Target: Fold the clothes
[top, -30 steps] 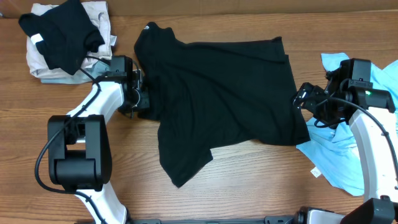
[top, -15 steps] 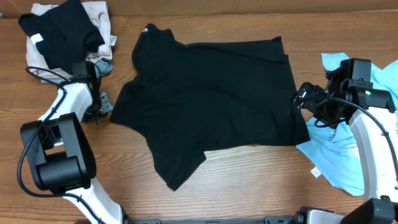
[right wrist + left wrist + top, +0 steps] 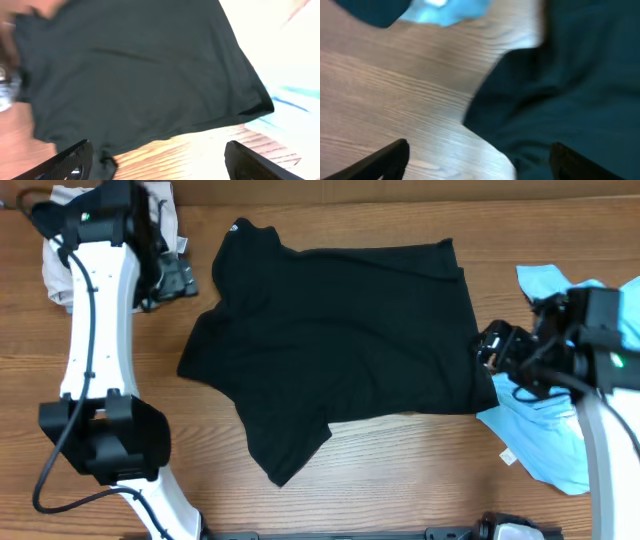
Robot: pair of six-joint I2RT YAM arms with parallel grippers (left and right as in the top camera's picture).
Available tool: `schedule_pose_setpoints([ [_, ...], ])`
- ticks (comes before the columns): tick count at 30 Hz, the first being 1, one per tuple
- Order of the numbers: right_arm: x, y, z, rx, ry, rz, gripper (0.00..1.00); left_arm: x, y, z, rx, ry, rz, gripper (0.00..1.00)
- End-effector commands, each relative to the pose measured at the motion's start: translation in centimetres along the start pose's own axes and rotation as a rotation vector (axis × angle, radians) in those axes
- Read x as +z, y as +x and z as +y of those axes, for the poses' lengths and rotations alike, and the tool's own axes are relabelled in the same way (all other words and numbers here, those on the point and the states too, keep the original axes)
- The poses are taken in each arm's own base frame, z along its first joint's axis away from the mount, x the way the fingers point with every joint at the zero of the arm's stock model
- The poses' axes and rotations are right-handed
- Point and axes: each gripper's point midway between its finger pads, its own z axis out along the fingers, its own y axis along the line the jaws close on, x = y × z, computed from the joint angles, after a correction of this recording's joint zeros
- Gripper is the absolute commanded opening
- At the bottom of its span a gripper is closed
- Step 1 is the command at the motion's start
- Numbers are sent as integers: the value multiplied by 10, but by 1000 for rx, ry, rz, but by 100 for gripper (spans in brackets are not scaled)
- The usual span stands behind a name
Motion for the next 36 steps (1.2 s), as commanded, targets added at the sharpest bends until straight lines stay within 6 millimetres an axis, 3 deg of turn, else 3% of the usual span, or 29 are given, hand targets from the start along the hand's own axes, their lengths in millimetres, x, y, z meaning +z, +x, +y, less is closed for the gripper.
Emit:
schedule_pose_setpoints([
  [1, -49, 4, 16, -55, -41, -137, 88, -36, 11, -46, 147, 79, -27, 95],
  [5, -68, 25, 9, -49, -5, -154, 88, -49, 45, -74, 266, 74, 44, 96],
  [8, -71, 37, 2, -35, 31, -128, 88, -51, 67, -87, 332, 56, 99, 94],
  [13, -66, 43, -9, -16, 82, -88, 92, -58, 113, -127, 471, 124, 154, 95],
  [17, -58, 41, -11, -12, 94, -56, 96, -47, 155, -131, 483, 64, 221, 94],
  [20, -48, 37, -15, -2, 114, -20, 97, -40, 187, -140, 501, 93, 154, 97],
  [24, -32, 32, -20, 15, 131, 32, 97, -16, 229, -132, 448, 124, 114, 100],
  [28, -21, 29, -22, 25, 136, 65, 97, 29, 273, -118, 379, 150, 213, 99],
  [32, -21, 27, -21, 23, 132, 60, 97, 60, 307, -116, 385, 198, 313, 97],
  [36, -21, 26, -21, 22, 131, 56, 97, 84, 325, -113, 442, 235, 338, 97],
])
